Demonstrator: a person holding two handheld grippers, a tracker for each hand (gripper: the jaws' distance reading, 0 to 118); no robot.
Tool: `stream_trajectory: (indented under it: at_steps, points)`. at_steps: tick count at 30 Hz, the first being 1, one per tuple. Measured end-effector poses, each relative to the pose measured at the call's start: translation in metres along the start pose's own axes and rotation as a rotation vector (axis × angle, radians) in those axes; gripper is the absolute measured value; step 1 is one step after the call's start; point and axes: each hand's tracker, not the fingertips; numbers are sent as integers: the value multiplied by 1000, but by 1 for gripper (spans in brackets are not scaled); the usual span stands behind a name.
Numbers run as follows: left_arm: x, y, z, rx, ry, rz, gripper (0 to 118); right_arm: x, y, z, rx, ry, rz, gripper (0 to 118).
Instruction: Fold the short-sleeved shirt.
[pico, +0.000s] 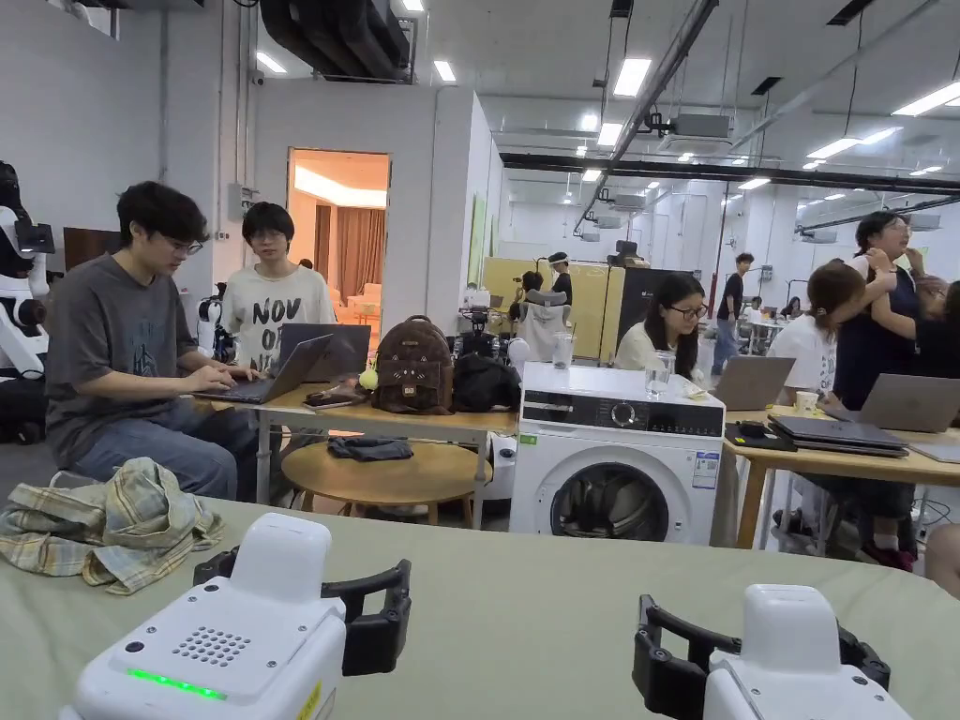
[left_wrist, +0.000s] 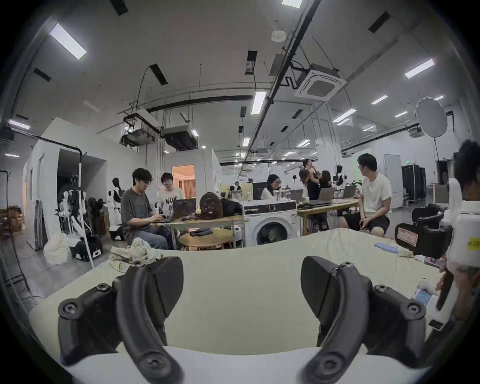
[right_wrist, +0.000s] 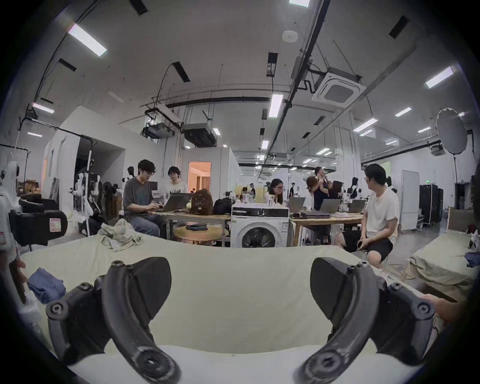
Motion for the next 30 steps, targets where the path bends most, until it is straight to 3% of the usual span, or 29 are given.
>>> stream_trajectory:
  at_steps: [20,25,30]
  points:
    - [-1,-4,6,-8,23,-1,96,-12,-3,4,-12,29,25,108]
    - [-4,-3,5,-24,36,29,96,-19,-5,5,-12,-15,87,108]
    - [-9,-5,5,-21,34,63,96,-18,0,3,-63,10,10,108]
